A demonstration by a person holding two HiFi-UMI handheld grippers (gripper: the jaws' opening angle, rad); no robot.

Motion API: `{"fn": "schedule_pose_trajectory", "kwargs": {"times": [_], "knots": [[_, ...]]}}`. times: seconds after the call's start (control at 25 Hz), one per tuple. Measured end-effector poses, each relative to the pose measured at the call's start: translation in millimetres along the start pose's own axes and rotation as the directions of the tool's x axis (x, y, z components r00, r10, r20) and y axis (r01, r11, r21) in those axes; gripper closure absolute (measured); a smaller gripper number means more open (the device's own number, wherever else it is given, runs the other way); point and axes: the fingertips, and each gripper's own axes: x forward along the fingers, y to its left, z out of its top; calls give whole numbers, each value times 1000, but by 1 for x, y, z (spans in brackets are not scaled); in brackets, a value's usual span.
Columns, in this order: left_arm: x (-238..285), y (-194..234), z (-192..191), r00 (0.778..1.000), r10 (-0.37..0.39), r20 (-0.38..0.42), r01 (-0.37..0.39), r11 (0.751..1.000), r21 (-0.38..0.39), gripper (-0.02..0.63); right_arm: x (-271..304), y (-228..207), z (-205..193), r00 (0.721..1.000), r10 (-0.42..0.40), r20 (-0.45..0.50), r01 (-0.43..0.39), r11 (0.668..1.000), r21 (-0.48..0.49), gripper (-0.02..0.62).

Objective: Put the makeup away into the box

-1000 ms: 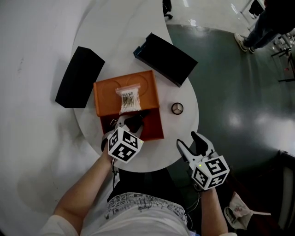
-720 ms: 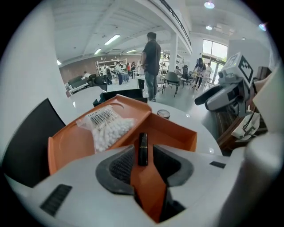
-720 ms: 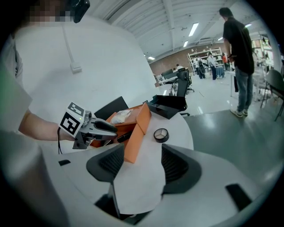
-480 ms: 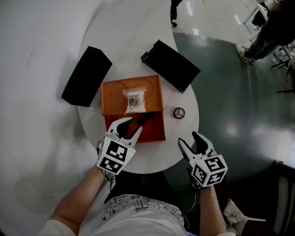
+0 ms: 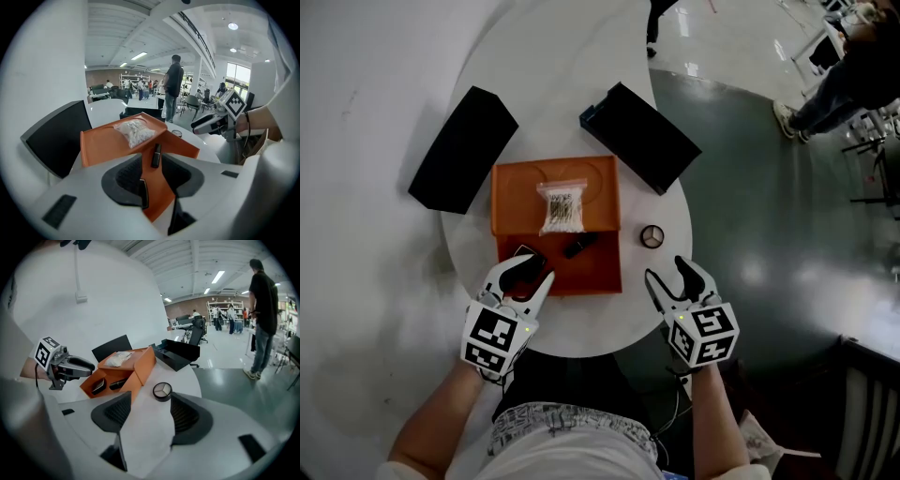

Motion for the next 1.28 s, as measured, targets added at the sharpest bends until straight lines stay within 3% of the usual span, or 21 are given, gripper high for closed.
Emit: {"fn": "schedule_pose_trajectory", "kwargs": {"times": [0.6,1.28], "knots": [[-19,16,-30,998,54,-18,-55,994,-92,472,51,-21,2,994,-92,-58,84,988,-133,318],[-40,32,-46,996,87,-21,-89,989,-118,476,73,-29,0,983,-166,-78,150,973,-174,331]]}}
